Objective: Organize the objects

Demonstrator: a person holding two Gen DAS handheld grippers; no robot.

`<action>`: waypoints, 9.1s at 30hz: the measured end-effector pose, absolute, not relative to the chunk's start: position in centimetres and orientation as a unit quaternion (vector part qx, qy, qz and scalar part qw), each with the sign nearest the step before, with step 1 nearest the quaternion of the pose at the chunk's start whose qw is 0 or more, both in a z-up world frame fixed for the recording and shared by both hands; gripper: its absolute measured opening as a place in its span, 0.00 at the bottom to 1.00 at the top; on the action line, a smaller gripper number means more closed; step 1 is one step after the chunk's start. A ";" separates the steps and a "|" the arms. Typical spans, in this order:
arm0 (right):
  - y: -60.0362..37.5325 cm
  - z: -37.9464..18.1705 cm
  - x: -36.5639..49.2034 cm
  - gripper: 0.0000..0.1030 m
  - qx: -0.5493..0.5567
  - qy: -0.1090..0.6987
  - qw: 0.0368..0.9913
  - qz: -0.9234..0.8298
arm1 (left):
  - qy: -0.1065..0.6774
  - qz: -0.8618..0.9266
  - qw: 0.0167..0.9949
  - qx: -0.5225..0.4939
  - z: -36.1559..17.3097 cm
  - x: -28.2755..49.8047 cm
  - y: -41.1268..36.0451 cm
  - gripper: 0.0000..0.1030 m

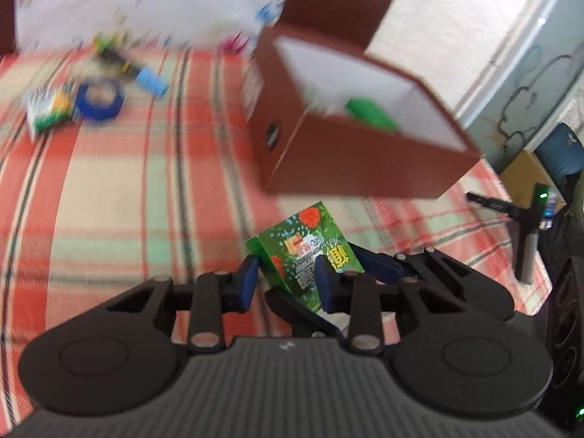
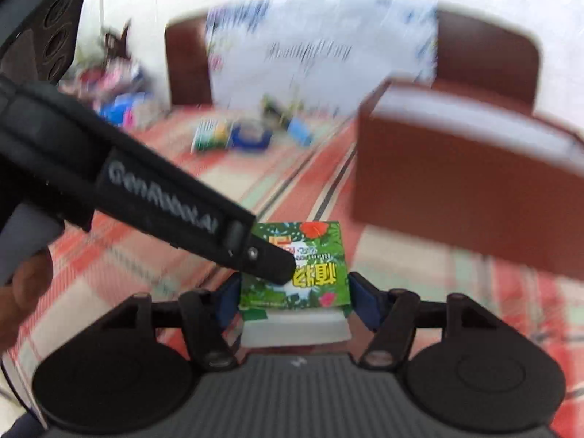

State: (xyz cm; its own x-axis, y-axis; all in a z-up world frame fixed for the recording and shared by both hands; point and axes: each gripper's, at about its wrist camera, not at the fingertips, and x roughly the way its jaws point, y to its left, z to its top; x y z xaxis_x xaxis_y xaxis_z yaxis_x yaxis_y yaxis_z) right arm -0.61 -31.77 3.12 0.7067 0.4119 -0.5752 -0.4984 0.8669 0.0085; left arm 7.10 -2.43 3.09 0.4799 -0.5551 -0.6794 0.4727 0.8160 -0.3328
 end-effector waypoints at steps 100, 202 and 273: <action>-9.7 0.9 12.9 0.36 -0.117 0.328 0.882 0.318 | 0.238 0.046 0.960 -0.141 -4.3 10.4 22.3 0.62; -18.3 5.3 8.1 0.69 -0.105 0.278 0.903 0.310 | 0.297 -0.025 0.951 -0.079 -4.1 15.4 15.2 0.48; -38.3 8.1 1.5 0.58 -0.065 0.209 0.965 0.144 | 0.360 -0.338 0.870 -0.015 8.0 10.8 -12.1 0.21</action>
